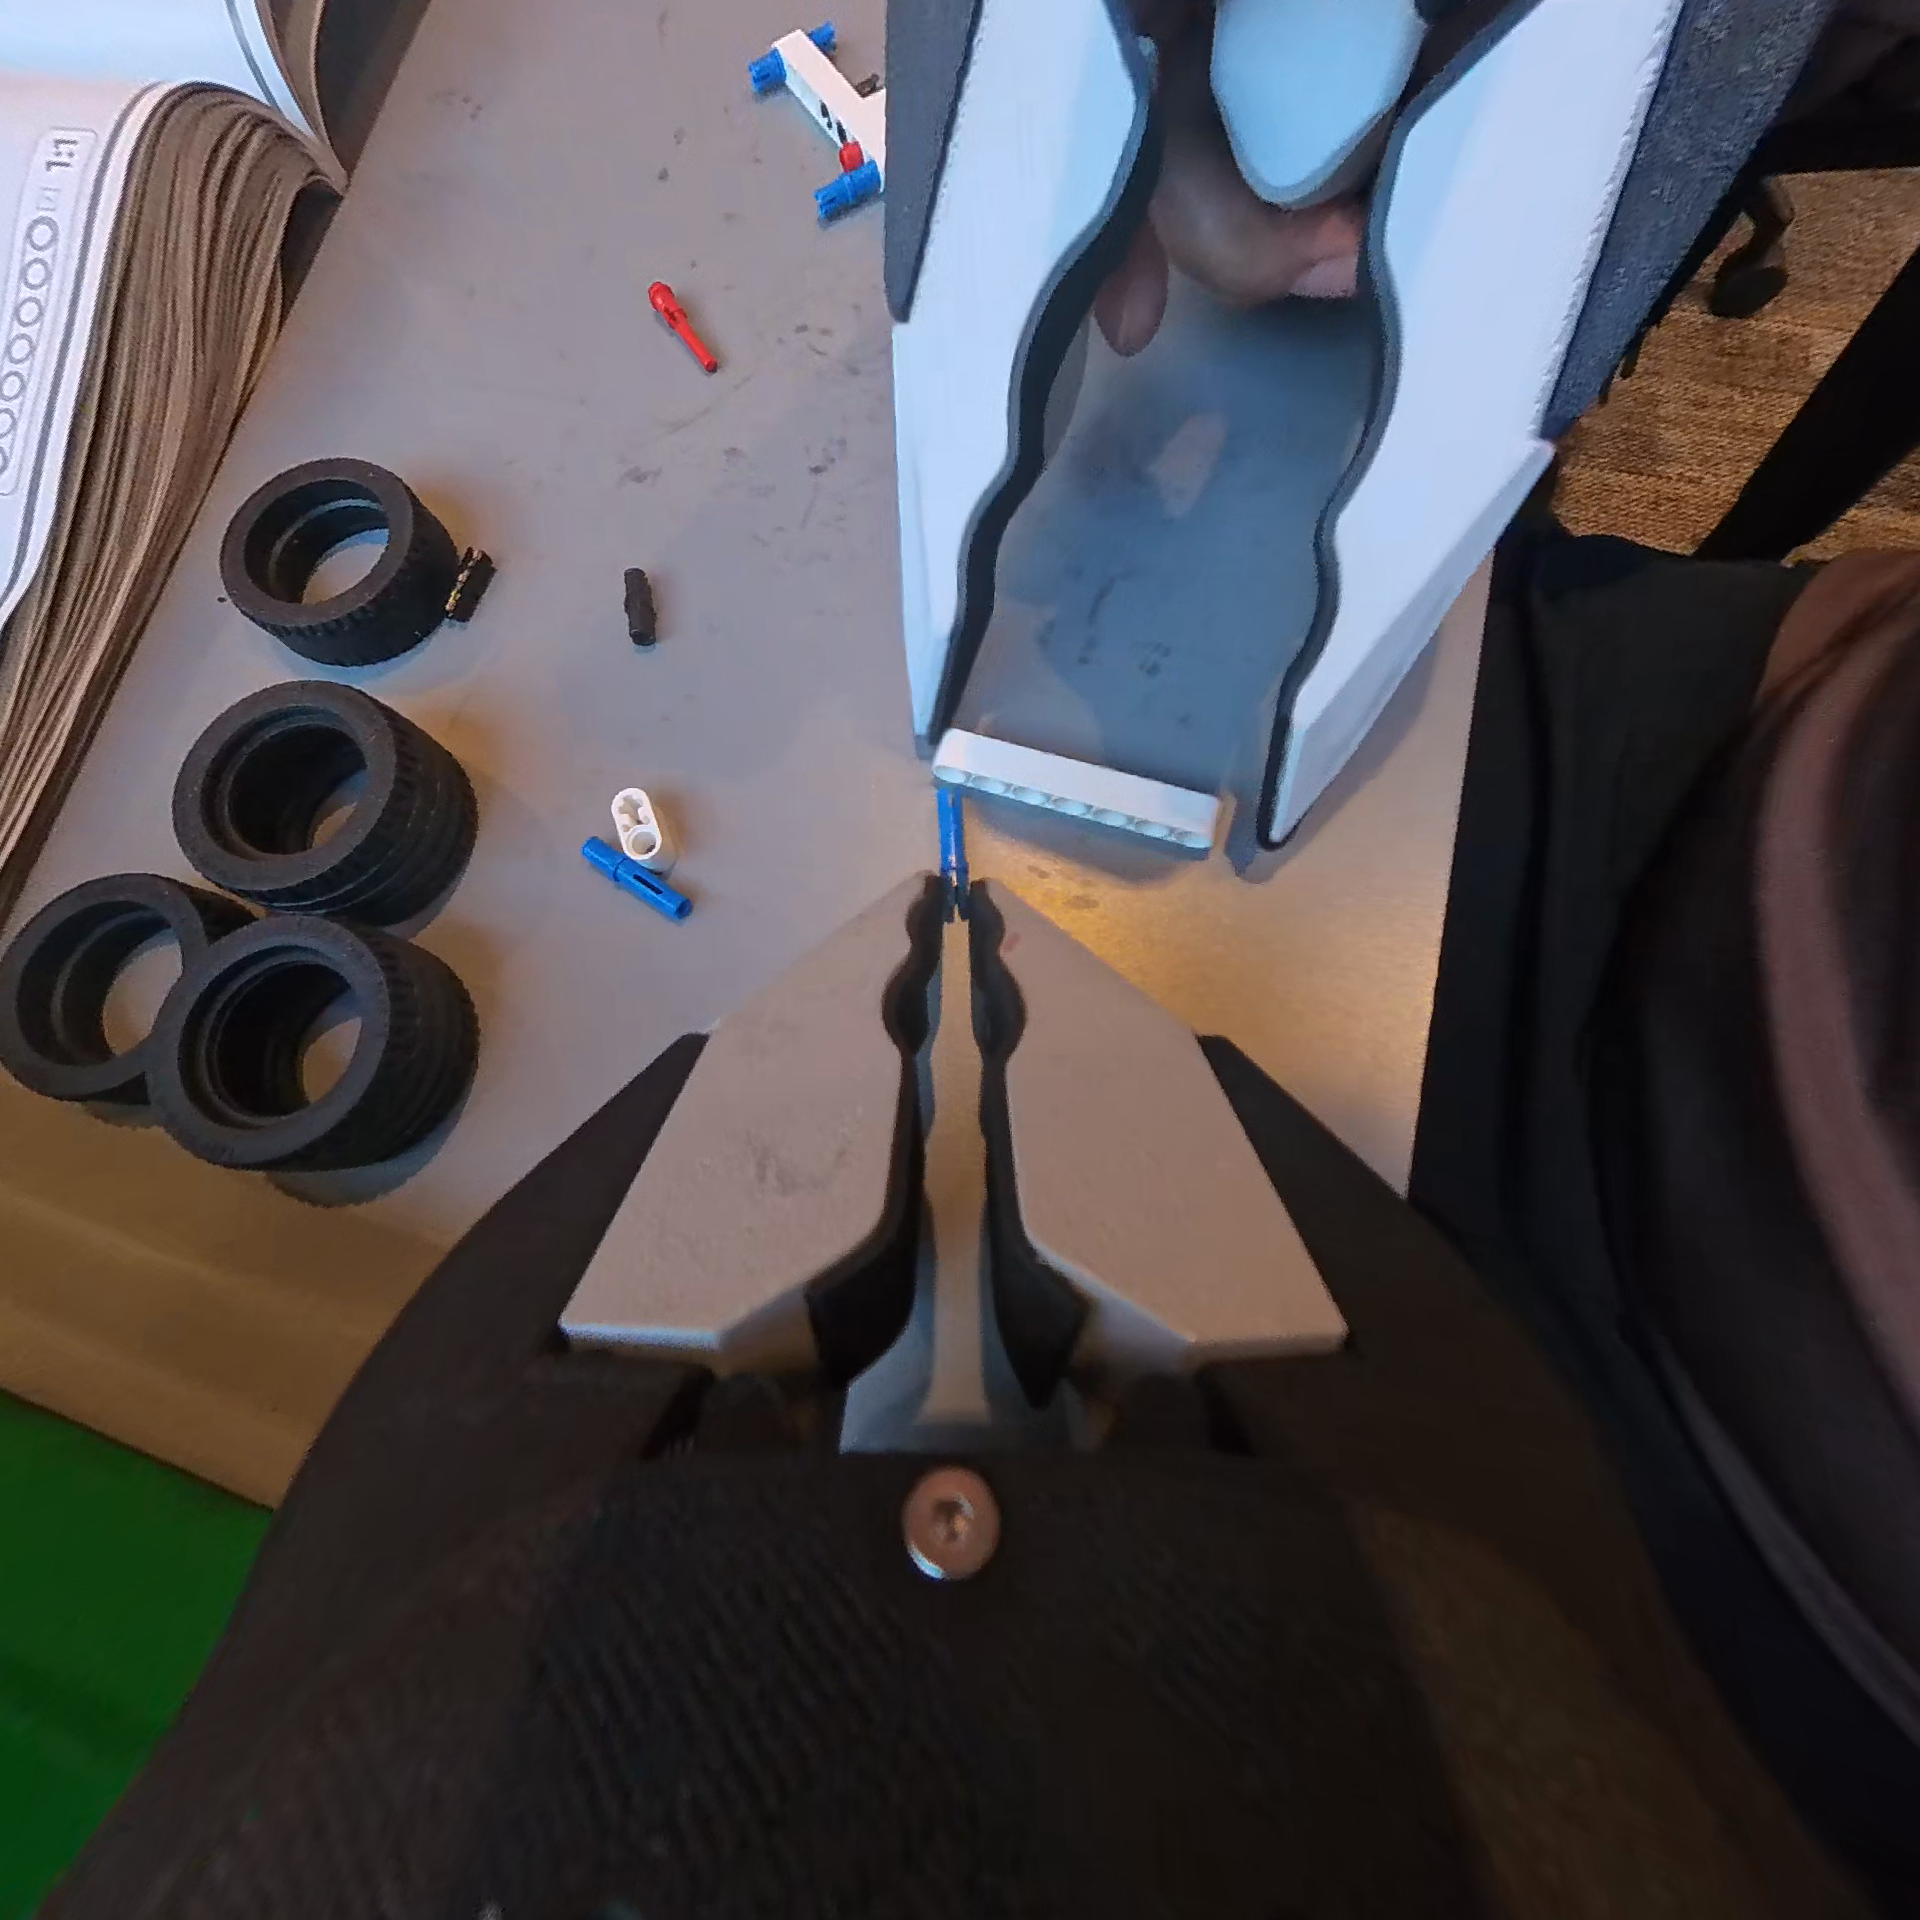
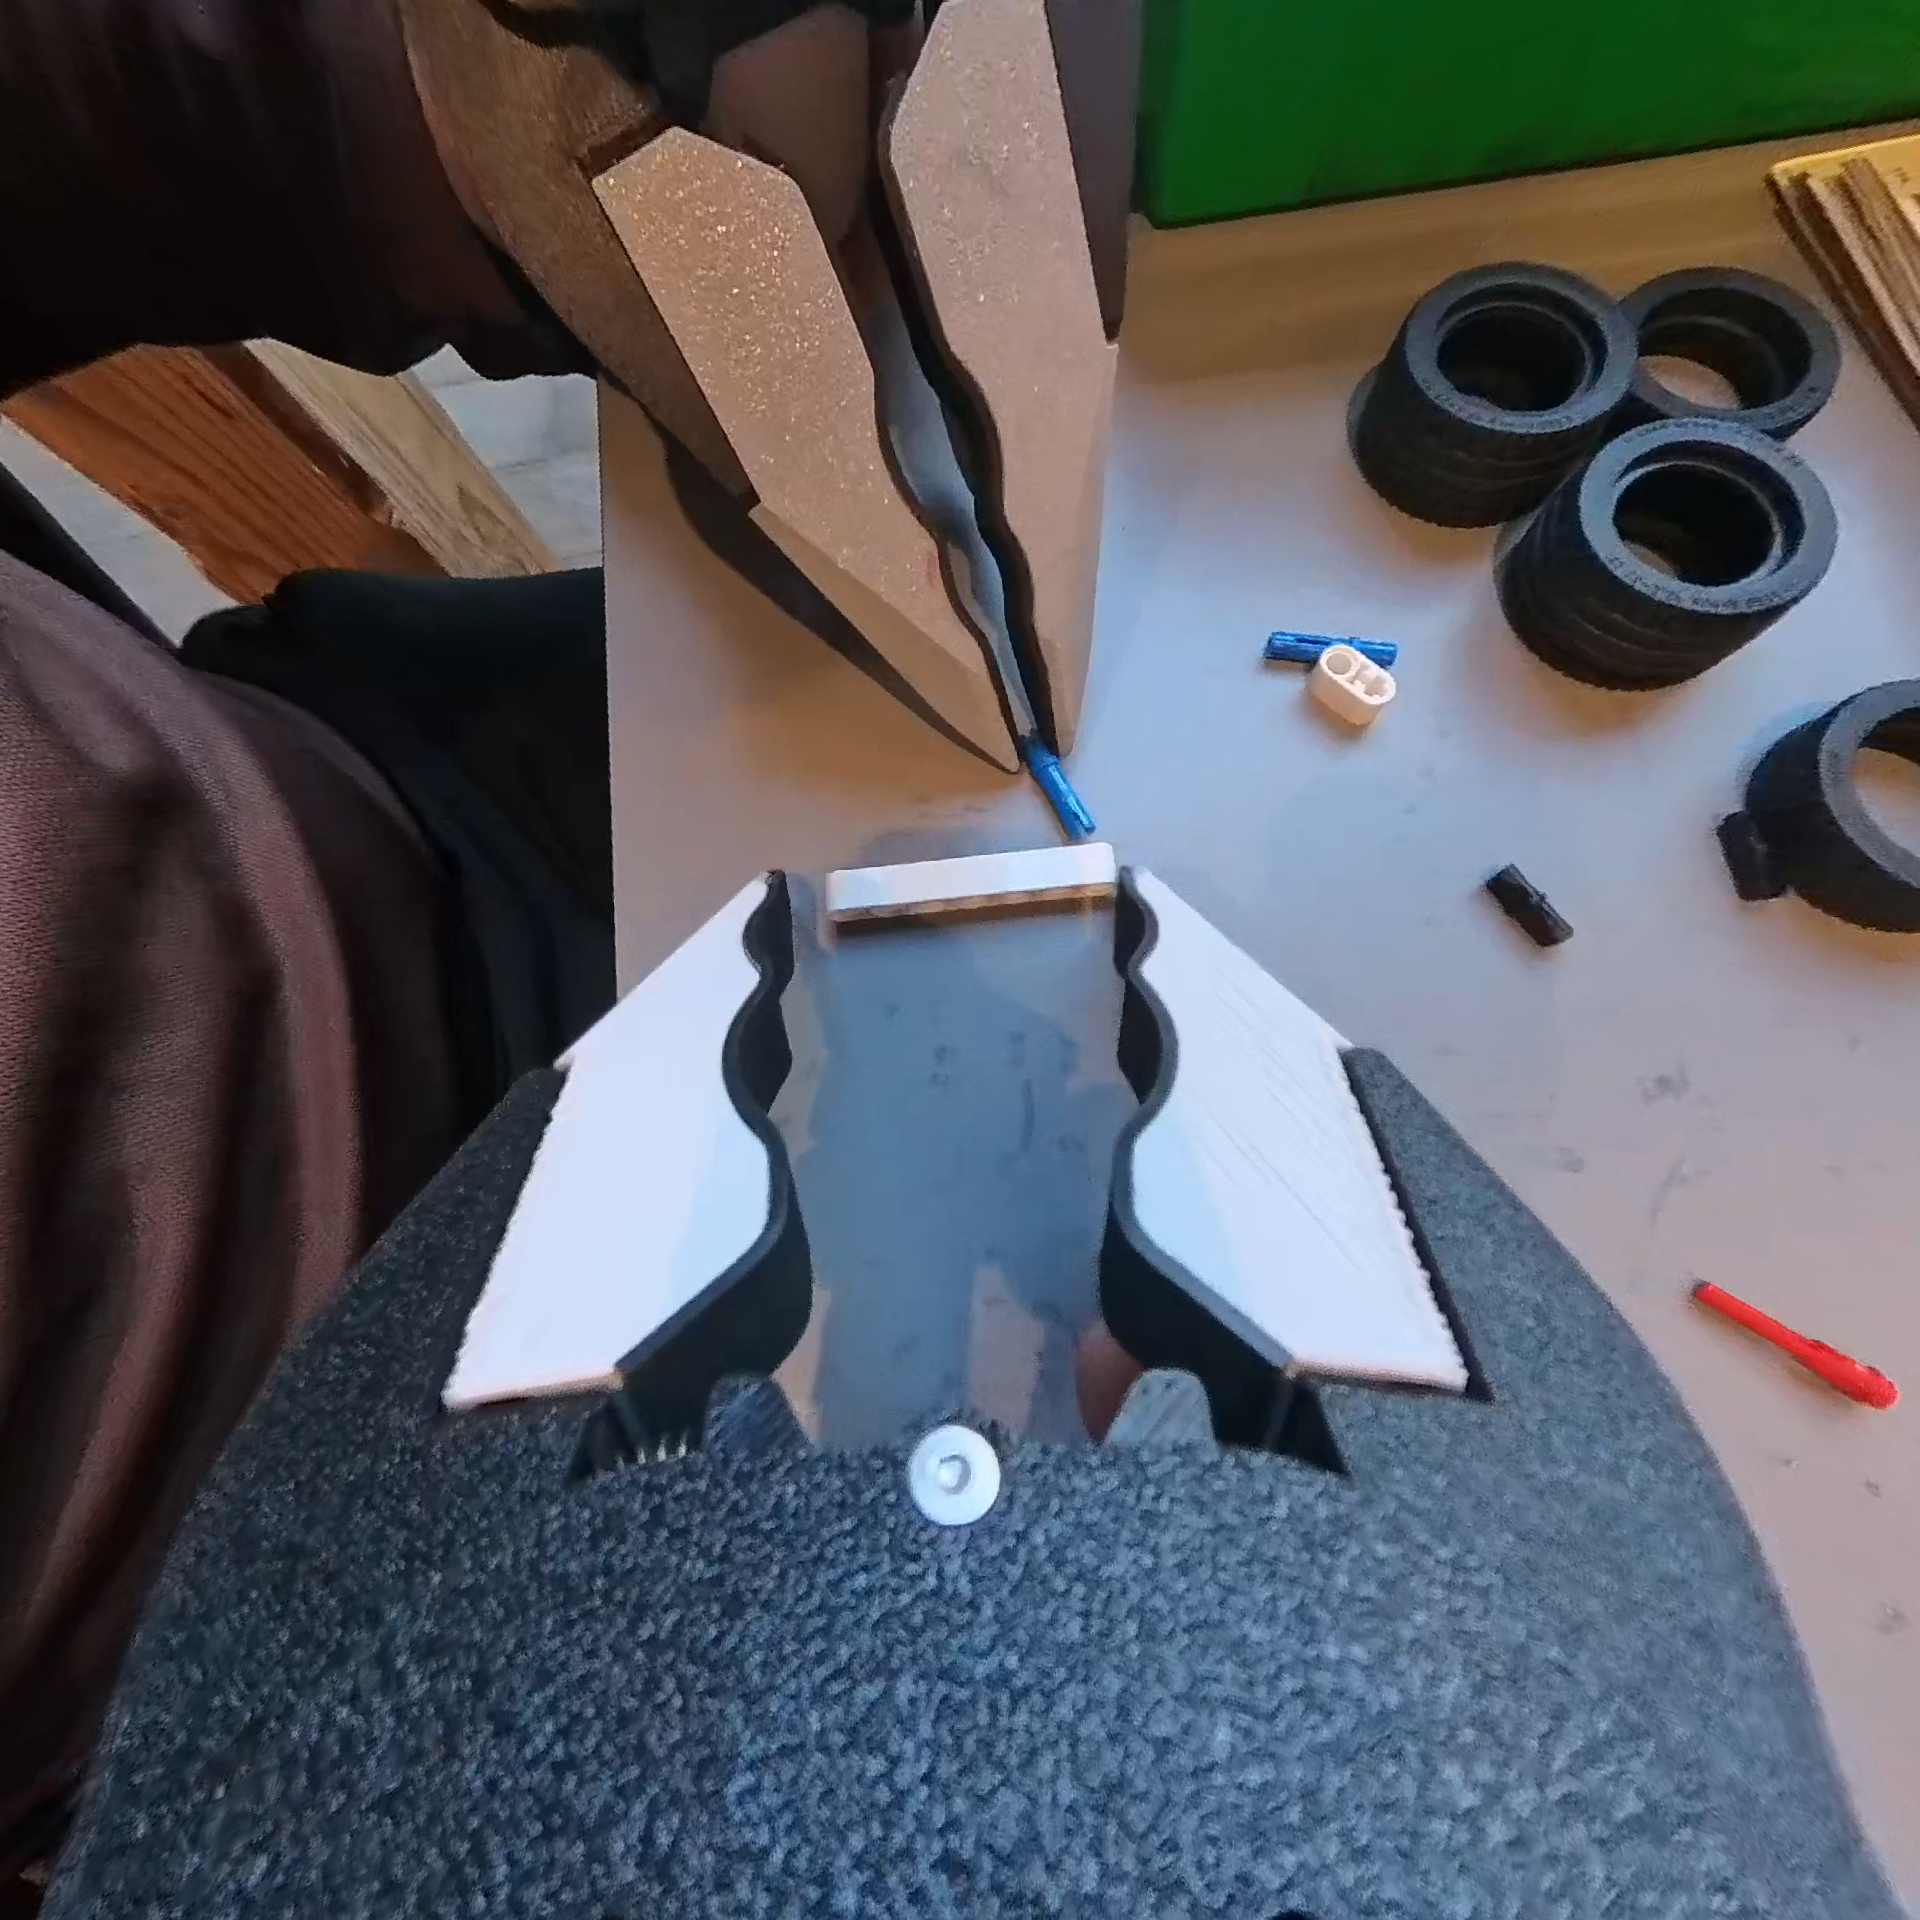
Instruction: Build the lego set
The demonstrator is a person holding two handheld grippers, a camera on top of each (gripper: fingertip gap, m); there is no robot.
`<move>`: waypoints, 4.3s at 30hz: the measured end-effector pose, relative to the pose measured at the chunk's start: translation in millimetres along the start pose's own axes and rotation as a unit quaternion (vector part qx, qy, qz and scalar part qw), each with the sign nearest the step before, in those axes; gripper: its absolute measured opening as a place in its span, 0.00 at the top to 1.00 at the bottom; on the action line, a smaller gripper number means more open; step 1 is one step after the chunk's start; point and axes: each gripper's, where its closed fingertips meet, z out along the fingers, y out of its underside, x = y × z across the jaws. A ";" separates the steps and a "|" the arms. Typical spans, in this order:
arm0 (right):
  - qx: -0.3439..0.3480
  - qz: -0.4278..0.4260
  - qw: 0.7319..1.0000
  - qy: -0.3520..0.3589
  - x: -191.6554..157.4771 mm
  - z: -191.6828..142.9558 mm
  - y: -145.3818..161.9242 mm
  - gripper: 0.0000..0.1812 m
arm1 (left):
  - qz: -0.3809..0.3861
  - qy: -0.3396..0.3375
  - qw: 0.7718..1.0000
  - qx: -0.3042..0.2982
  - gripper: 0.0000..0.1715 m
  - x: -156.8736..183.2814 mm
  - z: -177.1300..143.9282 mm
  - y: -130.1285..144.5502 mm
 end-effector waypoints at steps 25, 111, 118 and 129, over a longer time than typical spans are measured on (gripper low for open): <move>-0.009 -0.022 0.999 -0.038 0.1 0.7 1.6 0.70 | 0.006 0.049 0.999 -0.001 0.99 5.5 1.5 -1.5; -0.029 -0.067 0.997 -0.024 1.1 -2.7 5.2 0.73 | -0.156 0.073 0.985 0.005 0.99 -1.0 4.1 -4.3; -0.065 -0.124 0.990 0.022 2.0 -3.6 2.7 0.73 | -0.142 0.069 0.987 -0.008 0.99 -0.7 3.9 -3.9; -0.075 -0.106 0.992 -0.010 -1.5 -2.4 5.2 0.73 | -0.110 0.069 0.991 -0.024 0.99 1.3 2.0 -2.1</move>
